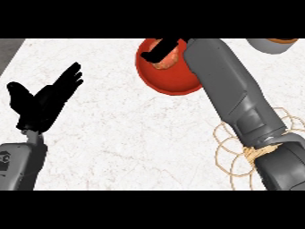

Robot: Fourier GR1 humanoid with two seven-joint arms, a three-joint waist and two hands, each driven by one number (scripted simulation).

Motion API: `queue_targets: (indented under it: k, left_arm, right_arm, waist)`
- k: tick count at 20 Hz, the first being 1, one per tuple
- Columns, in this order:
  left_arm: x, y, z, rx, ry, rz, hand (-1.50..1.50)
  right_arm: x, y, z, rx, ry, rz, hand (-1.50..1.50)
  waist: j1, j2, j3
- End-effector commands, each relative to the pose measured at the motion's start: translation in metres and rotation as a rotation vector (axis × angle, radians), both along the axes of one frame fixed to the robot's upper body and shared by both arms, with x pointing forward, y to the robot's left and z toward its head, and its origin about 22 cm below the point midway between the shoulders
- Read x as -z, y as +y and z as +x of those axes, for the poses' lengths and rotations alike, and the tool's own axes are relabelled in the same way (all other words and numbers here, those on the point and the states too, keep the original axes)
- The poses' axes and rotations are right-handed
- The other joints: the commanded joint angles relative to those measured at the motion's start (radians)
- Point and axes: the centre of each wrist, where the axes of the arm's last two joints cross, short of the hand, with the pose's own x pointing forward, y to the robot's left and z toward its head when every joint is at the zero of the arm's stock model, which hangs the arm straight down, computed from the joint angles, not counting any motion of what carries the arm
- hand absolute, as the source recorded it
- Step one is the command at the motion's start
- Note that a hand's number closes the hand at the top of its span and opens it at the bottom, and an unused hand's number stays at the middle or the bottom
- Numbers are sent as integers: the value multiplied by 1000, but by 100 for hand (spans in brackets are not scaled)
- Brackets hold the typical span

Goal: Pick the squash from the placemat and place it in the bowl

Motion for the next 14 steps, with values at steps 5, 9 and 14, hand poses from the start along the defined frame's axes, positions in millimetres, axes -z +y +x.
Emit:
queue_targets:
  k: [5, 9, 14]
  left_arm:
    - [-18, -3, 10, 17, -17, 8, 0]
    - [-4, -7, 7, 31, 4, 3, 0]
    - [-20, -4, 7, 37, -11, 0, 0]
  right_arm:
    - [22, 7, -3, 47, 33, 261, -150]
    - [26, 0, -2, 57, -34, 289, -150]
    - [25, -26, 4, 154, -142, 318, -150]
  waist:
    - [24, 14, 1]
    - [23, 16, 0]
    - [28, 9, 1]
